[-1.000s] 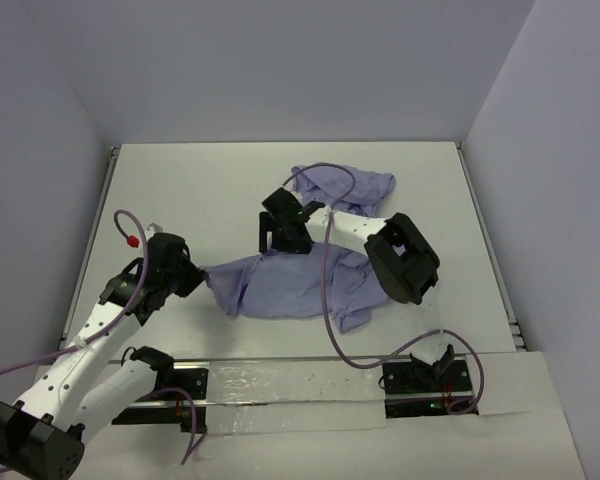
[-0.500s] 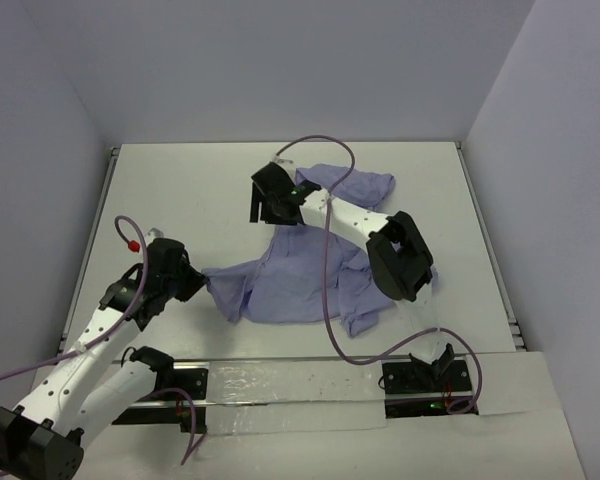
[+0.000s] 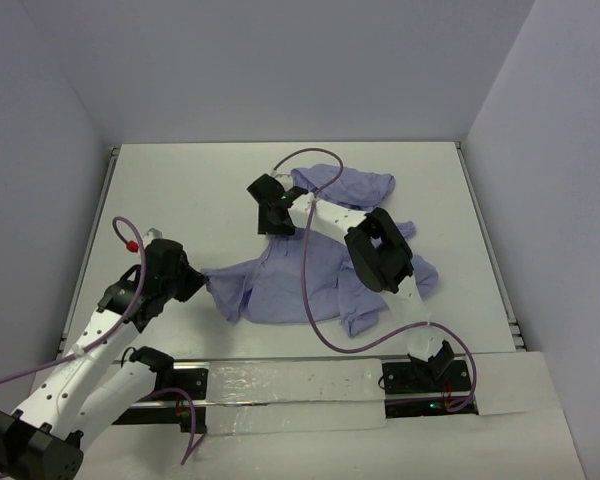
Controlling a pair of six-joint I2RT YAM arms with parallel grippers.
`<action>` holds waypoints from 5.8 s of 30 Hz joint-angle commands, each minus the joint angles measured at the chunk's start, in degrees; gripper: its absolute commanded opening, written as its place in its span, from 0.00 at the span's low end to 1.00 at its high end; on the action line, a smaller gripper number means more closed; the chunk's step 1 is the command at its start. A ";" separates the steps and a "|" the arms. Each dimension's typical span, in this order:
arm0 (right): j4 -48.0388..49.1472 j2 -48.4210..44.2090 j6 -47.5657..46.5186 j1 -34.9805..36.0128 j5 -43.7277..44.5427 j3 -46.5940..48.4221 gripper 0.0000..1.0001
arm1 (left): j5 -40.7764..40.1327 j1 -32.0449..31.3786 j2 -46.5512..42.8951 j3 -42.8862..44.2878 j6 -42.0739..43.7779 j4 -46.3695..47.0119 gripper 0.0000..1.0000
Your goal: Zip up the jacket
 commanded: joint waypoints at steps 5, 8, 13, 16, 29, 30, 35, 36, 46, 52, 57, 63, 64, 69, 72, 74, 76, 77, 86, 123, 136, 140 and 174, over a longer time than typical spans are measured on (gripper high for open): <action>1.56 -3.64 -0.15 -0.23 -1.26 2.05 0.00 | -2.29 0.35 -0.47 2.79 0.40 -0.84 0.00; 6.25 -8.67 -1.31 -0.45 -3.34 0.06 0.00 | -3.90 0.28 0.04 4.96 1.49 -2.00 0.00; 14.85 -23.99 -1.97 -2.16 -4.71 -5.32 0.00 | -6.31 0.28 2.11 10.03 4.13 -5.03 0.00; 18.30 -30.70 -2.10 -4.39 -4.15 -9.02 0.00 | -7.30 0.28 2.50 13.69 5.03 -7.12 0.00; 28.88 -36.35 -0.61 -18.98 -8.98 -28.65 0.09 | 14.16 -1.68 3.01 7.43 0.30 7.07 0.00; 27.76 -35.61 -0.47 -19.98 -9.67 -28.57 0.23 | 14.41 -3.07 3.62 6.22 -0.47 8.83 0.00; 24.90 -36.52 -0.45 -21.12 -10.99 -29.53 0.67 | 12.55 -9.84 11.88 5.36 -1.30 13.17 0.00; 24.60 -37.96 -0.20 -21.02 -11.14 -30.32 0.67 | 11.86 -10.68 13.13 5.86 -1.05 12.93 0.00; 27.57 -49.57 1.58 -9.22 -11.31 -45.71 0.57 | 2.91 -11.17 14.75 11.44 0.34 8.70 0.00; 38.49 -49.21 7.29 -1.09 -15.24 -54.38 0.59 | 6.00 -9.34 12.02 14.14 1.59 9.19 0.00; 46.22 -45.31 11.40 1.19 -19.25 -57.93 0.67 | 5.04 -9.13 12.15 16.42 2.07 7.15 0.00; 55.10 -40.86 17.06 1.80 -22.30 -60.11 0.68 | 2.86 -9.04 11.80 16.86 1.99 6.11 0.00; 55.99 -39.79 18.34 1.86 -22.11 -60.43 0.68 | 2.86 -8.98 11.80 16.92 1.99 6.05 0.00; 60.51 -37.73 21.63 2.06 -21.85 -62.43 0.78 | 2.31 -8.96 11.35 17.67 2.25 5.40 0.00; 63.03 -36.71 23.79 2.06 -21.70 -63.36 0.81 | 1.98 -8.97 11.11 18.29 2.25 5.02 0.00; 66.30 -35.68 25.52 2.06 -21.68 -64.20 0.82 | 2.04 -9.00 10.91 18.63 2.29 4.92 0.00; 68.34 -34.69 27.28 2.15 -21.68 -65.04 0.82 | 2.25 -8.95 10.66 18.97 2.16 4.80 0.00; 69.73 -33.96 27.89 2.09 -21.68 -65.22 0.82 | 2.37 -9.01 10.60 19.03 2.16 4.86 0.00; 80.32 -28.40 29.34 2.14 -22.33 -65.24 0.79 | 3.48 -9.04 9.83 18.56 1.72 4.88 0.00; 54.01 -57.32 11.17 -0.31 -13.86 -72.23 0.00 | 5.97 -9.13 12.53 11.83 5.35 7.82 0.08; 36.26 -57.98 3.47 -4.74 -10.90 -64.11 0.00 | 6.67 -16.41 16.55 9.22 14.27 13.29 0.75; 34.14 -56.57 1.55 -5.55 -11.85 -61.37 0.00 | 4.53 -20.26 17.78 10.68 17.29 13.29 0.64; 37.73 -52.73 -1.48 -3.40 -24.20 -70.56 0.58 | 10.11 -18.00 41.59 16.33 17.91 27.20 0.71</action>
